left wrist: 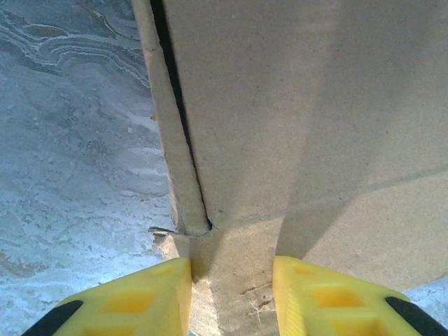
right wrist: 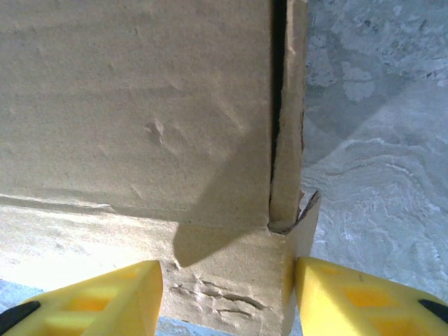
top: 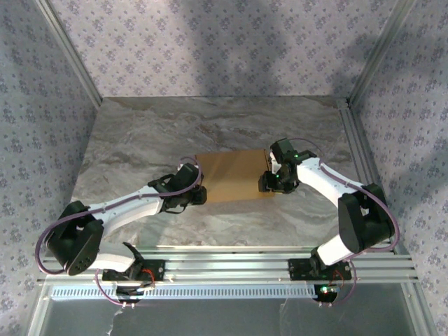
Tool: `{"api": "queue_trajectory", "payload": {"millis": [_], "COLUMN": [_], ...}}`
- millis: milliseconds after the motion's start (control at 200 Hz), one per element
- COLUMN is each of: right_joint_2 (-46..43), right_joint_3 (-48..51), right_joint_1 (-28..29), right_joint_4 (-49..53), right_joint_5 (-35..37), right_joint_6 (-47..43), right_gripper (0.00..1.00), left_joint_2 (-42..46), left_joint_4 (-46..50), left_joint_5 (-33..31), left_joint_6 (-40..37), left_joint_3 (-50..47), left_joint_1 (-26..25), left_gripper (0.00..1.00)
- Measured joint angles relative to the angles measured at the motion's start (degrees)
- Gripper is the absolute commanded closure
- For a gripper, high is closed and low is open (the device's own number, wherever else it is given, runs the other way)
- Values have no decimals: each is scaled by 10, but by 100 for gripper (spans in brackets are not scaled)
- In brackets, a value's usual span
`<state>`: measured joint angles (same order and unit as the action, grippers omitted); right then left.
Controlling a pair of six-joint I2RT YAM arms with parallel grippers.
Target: Fold the paper box
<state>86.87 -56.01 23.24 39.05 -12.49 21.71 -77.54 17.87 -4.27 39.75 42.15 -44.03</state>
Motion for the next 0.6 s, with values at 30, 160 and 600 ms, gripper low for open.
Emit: {"api": "queue_trajectory", "payload": {"millis": [30,160,600], "right_joint_2": [0,0,7], "right_joint_3": [0,0,-2], "right_joint_1": [0,0,0], "right_joint_4": [0,6,28], "right_joint_5": [0,-3,-16], "right_joint_6": [1,3,7], "right_gripper": [47,48,51], "left_joint_2": [-1,-3,-5], "left_joint_4": [-1,-5,-6], "left_joint_5": [0,3,7], "left_joint_6": [1,6,13], "left_joint_3": [0,-3,-4], "left_joint_1": [0,0,1], "left_gripper": [66,66,68]}}
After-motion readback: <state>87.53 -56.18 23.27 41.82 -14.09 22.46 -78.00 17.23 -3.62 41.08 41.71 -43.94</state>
